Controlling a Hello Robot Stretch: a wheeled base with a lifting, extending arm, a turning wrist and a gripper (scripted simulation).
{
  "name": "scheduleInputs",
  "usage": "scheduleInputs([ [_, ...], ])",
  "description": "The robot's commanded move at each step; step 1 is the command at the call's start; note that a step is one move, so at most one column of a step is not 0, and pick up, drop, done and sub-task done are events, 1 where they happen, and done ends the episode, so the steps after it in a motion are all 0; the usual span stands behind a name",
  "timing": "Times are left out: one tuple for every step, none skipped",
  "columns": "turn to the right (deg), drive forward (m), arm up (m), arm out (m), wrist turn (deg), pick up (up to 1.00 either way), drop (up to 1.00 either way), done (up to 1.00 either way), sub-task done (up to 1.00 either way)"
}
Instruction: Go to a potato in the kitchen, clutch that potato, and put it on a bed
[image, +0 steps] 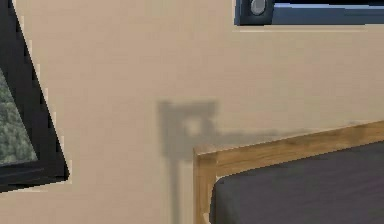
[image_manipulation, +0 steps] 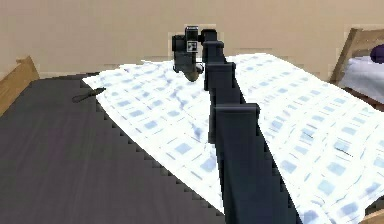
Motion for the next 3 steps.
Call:
scheduleInputs([
  [0.0,0.0,0.0,0.0,15.0,0.0,0.0,0.0,0.0],
  [0.0,0.0,-0.04,0.0,0.0,0.0,0.0,0.0,0.0],
  [0.0,0.0,-0.32,0.0,0.0,0.0,0.0,0.0,0.0],
])
